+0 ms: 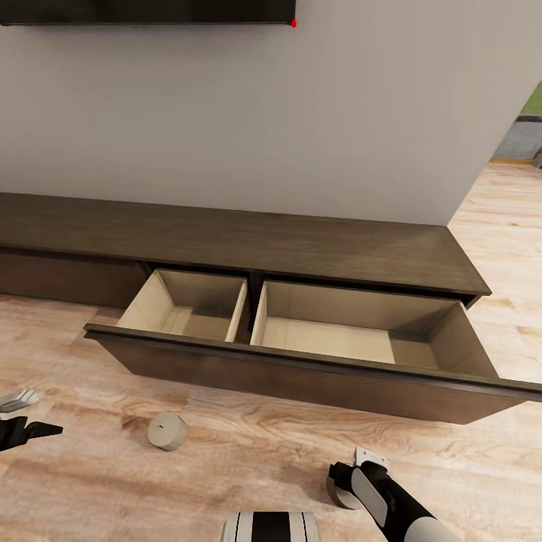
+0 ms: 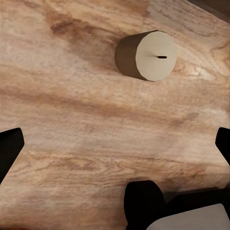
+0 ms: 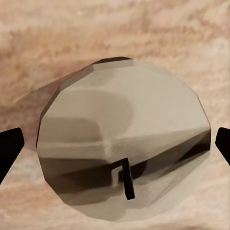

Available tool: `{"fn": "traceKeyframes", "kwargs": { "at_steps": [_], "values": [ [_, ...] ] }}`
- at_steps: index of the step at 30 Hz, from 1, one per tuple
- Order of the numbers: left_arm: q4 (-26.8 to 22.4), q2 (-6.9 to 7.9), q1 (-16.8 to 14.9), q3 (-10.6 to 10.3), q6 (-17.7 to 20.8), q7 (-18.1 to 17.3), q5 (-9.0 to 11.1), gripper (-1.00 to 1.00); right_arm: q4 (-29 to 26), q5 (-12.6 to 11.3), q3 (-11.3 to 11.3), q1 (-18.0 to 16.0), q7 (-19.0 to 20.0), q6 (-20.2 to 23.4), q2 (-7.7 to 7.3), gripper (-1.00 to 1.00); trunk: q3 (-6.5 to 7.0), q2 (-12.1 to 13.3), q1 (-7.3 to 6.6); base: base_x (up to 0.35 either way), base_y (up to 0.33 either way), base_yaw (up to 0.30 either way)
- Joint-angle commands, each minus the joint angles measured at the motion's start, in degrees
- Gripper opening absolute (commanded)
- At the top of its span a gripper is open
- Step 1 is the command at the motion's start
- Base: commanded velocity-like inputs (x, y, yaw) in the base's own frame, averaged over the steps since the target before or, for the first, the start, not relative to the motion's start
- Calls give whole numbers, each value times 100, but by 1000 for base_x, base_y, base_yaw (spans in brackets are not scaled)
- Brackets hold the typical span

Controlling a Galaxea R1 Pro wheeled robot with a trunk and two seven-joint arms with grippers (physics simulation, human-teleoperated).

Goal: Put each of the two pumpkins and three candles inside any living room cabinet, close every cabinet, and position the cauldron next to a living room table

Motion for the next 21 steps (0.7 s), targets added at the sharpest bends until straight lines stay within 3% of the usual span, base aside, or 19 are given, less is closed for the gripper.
{"fn": "traceKeyframes", "kwargs": {
  "at_steps": [1,18,21],
  "values": [
    [0,0,0,0,0,0,-1,100,0,0,0,0,0,0,0,100,0,0,0,0,0,0],
    [0,0,0,0,0,0,-2,100,0,0,0,0,-100,0,22,100,0,0,0,0,0,0],
    [0,0,0,0,0,0,-2,100,0,0,0,2,-163,0,32,100,-66,-4,8,0,0,0]
  ]
}}
